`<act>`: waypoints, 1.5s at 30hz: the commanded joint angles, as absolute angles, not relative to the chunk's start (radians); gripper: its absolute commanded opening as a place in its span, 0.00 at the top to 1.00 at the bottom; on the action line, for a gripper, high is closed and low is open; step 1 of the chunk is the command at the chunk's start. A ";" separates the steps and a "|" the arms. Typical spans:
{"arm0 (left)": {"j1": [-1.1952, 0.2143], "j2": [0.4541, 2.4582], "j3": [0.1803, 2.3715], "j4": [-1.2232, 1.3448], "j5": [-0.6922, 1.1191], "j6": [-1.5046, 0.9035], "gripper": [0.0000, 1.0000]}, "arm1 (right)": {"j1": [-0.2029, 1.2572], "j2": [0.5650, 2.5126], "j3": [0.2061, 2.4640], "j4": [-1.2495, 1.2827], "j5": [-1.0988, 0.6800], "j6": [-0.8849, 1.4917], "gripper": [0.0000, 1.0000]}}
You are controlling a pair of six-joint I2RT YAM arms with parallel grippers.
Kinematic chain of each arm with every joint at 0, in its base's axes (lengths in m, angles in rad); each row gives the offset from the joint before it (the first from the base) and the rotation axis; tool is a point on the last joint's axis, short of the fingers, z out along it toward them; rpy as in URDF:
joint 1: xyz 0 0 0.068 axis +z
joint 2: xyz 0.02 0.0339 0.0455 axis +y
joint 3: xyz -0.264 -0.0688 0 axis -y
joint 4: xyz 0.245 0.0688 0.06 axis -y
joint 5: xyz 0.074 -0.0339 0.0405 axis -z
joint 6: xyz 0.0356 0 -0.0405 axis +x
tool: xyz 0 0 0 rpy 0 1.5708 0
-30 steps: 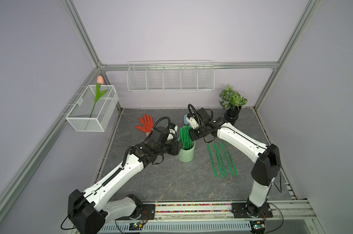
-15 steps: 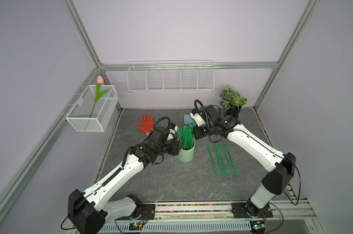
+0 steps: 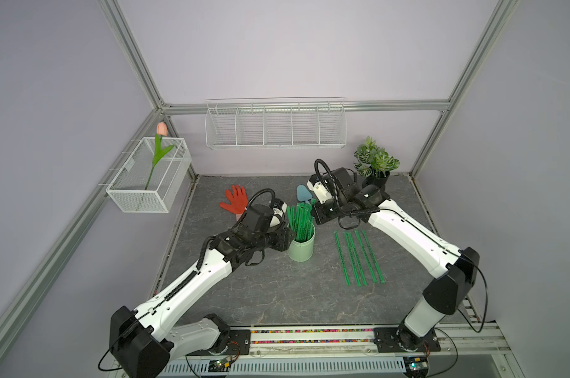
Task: Take the straws out of the storage container
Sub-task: Pick up the straw from the container, then place the straw at the center of the board.
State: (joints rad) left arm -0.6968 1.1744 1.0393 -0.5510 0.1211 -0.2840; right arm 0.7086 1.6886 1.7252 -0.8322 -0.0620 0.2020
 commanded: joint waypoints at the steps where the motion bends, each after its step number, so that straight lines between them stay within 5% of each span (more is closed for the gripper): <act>1: -0.699 1.162 1.055 -0.543 0.119 -0.289 0.46 | 0.711 1.697 1.755 -0.811 -0.094 0.174 0.93; 19: -0.699 1.159 1.055 -0.543 0.114 -0.290 0.46 | 0.686 1.670 1.798 -0.806 -0.230 0.060 0.93; 45: -0.699 1.157 1.054 -0.539 0.123 -0.294 0.46 | 0.519 1.319 1.824 -1.061 -0.205 0.077 0.93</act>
